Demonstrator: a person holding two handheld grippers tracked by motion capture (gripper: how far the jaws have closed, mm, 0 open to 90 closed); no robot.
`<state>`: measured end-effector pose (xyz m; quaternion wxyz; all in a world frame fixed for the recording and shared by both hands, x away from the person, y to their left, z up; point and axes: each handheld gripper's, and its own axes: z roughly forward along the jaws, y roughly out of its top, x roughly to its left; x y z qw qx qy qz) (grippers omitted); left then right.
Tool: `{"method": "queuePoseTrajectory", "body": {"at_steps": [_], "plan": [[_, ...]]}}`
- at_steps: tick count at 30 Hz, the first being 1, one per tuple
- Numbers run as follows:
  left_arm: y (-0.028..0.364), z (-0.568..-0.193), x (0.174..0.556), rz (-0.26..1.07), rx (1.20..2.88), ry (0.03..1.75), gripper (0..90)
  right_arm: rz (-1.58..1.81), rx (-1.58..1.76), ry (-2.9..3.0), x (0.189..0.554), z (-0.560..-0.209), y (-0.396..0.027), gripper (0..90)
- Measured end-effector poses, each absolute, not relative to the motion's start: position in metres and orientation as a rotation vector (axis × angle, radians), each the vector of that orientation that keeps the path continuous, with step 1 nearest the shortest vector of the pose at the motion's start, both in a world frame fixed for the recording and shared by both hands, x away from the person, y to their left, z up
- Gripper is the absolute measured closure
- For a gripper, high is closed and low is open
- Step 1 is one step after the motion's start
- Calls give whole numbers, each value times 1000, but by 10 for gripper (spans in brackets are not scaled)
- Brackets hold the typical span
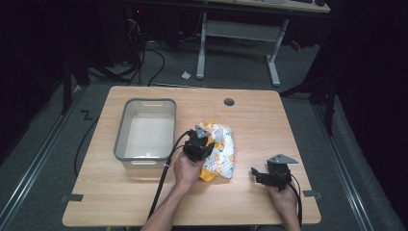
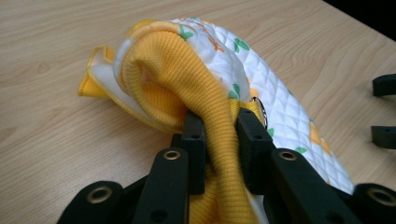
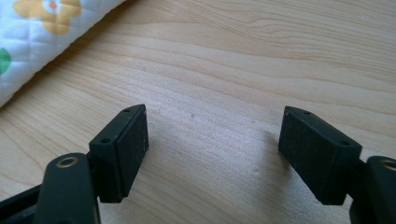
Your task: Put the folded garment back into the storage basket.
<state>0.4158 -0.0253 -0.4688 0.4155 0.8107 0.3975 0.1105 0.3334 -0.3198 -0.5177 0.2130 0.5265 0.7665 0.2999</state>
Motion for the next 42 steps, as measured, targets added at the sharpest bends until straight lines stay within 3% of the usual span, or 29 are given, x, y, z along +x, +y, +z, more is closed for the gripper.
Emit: {"method": "queuePoseTrajectory", "body": {"at_steps": [42], "plan": [[11,-425,398,273,1927,929,758,833,1460,2128,334,-518,-320,243]]}}
